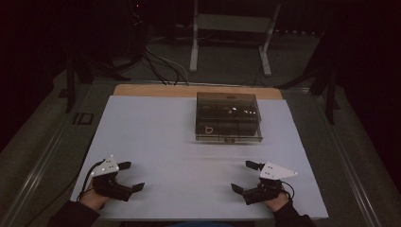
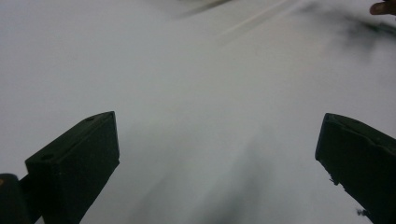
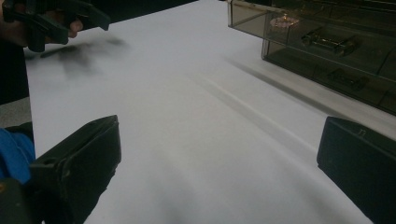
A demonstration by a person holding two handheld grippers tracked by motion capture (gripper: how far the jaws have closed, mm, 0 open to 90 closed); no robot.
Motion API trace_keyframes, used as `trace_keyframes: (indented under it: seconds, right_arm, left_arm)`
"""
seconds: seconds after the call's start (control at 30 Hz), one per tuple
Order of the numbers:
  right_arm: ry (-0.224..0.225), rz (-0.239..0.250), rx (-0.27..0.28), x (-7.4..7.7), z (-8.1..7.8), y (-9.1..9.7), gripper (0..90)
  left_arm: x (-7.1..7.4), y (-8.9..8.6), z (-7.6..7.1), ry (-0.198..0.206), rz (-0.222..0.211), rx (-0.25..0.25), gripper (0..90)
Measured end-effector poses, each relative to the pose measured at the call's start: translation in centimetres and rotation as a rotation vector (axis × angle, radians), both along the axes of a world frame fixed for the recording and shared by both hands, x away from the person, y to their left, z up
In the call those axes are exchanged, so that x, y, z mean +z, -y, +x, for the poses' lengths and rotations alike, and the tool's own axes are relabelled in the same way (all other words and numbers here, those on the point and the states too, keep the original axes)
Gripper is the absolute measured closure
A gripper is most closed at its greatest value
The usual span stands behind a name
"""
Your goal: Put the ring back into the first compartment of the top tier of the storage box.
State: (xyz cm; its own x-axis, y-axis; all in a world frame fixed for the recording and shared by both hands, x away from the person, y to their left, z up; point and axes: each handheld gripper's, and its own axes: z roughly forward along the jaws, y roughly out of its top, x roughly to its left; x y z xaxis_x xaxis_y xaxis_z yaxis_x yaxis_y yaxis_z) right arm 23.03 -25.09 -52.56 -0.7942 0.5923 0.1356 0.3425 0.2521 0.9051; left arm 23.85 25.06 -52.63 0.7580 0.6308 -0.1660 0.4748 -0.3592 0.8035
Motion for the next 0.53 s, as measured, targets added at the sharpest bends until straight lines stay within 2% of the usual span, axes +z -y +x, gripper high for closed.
trace_keyframes:
  seconds: [0.13,0.23,0.33,0.53]
  right_arm:
    - [-0.001,0.004,-0.003,0.0,0.0,0.1,0.0]
    - [-0.001,0.001,0.001,0.0,0.0,0.0,0.0]
    - [-0.002,-0.004,0.003,0.0,0.1,0.0,0.0]
    - [-0.003,-0.006,0.003,-0.1,0.1,-0.1,0.0]
  left_arm:
    - [-0.1,-0.7,-0.3,0.009,-0.002,0.024,1.3]
    - [-0.1,-1.1,-0.3,0.007,-0.037,0.038,1.3]
    - [-0.1,-1.1,-0.3,0.021,-0.028,0.044,1.3]
    - [-0.2,-1.0,-0.2,0.012,-0.016,0.038,1.3]
